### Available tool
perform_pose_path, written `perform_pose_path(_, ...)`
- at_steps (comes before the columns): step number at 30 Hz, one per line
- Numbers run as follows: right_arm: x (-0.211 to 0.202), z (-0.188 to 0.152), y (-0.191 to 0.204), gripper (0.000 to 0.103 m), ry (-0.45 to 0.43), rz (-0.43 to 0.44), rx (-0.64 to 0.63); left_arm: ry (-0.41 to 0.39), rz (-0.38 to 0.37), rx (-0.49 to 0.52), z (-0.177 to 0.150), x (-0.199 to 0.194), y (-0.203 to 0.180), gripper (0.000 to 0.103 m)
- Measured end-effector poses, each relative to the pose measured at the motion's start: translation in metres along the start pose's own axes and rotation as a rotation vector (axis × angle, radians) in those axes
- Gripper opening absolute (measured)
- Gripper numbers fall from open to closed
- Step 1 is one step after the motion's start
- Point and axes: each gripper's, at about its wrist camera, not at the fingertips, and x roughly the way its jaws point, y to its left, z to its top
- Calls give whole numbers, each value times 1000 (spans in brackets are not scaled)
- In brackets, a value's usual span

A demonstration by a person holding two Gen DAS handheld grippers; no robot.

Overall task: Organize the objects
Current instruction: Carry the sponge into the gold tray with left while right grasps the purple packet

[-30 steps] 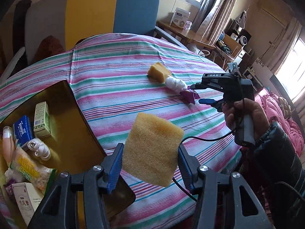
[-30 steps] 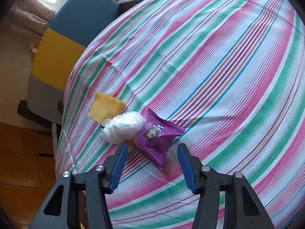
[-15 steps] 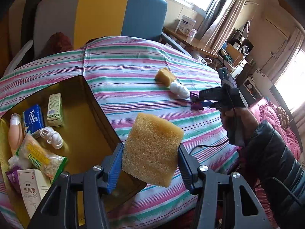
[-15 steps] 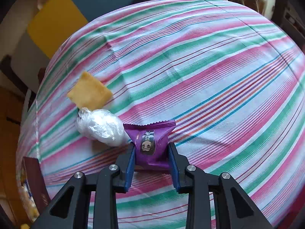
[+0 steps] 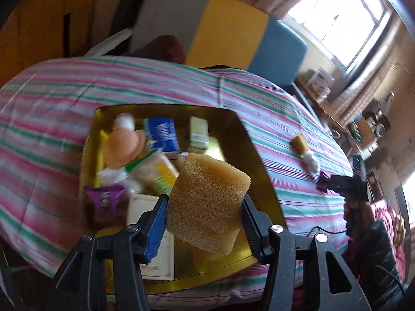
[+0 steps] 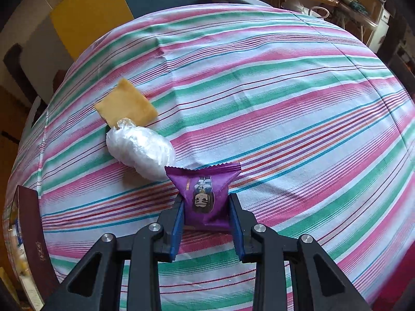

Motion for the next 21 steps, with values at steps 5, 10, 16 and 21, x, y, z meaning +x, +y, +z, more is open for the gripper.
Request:
perform_pose_path(5,1,1,2,32,0,-3,-6,20,-45,7,12,23,-10,55)
perform_pose_path(10,0,0,1,32,0,-2,-7,53,-57,50,35,60,-38,55)
perform_pose_path(16,-1,-1,1,32,1,0,-5,119,-33,81,57,107,-59,55)
perform_pose_path(21,-3,-5,1,32,2,0,-17,152,11,109,69,140,-65,55)
